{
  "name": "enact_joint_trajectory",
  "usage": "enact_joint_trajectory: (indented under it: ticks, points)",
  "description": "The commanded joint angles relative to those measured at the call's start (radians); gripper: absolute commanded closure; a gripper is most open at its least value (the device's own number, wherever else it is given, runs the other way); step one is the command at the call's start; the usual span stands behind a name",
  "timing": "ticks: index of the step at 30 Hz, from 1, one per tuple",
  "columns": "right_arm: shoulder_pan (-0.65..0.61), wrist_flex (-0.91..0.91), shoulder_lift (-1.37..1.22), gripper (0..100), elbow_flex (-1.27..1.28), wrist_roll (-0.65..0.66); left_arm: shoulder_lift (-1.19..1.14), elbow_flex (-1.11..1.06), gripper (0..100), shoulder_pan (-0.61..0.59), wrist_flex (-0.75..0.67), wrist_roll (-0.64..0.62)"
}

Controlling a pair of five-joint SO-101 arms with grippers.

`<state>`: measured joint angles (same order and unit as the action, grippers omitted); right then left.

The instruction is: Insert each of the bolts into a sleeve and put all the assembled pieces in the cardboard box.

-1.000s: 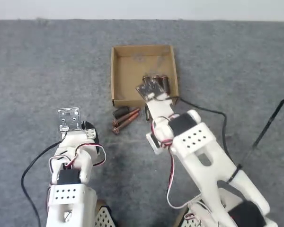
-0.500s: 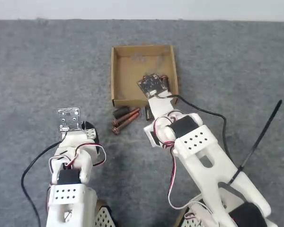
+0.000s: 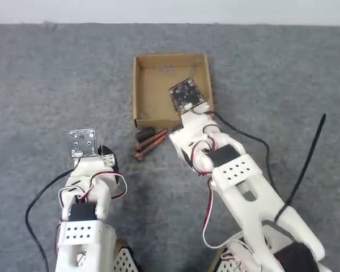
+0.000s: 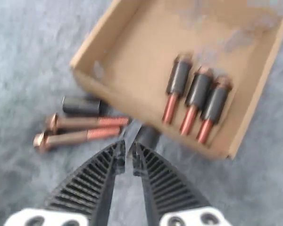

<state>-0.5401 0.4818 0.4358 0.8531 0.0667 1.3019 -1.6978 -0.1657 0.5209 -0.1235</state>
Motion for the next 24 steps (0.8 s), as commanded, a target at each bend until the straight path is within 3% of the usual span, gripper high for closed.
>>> enact_joint_trajectory:
  ticks: [1, 10, 16, 24]
  points:
    - [0.018, -0.105, -0.088, 98.8, -0.021, 0.018, -0.003, 0.008, 99, -0.005, -0.017, 0.012]
    - [0.035, -0.110, -0.315, 98.7, -0.158, 0.014, -0.003, 0.008, 99, -0.005, -0.017, 0.014]
    - [0.033, -0.108, -0.343, 85.9, -0.172, -0.051, -0.003, 0.008, 99, -0.005, -0.017, 0.014]
    - [0.033, -0.018, -0.354, 85.6, -0.238, -0.087, -0.003, 0.008, 99, -0.005, -0.017, 0.014]
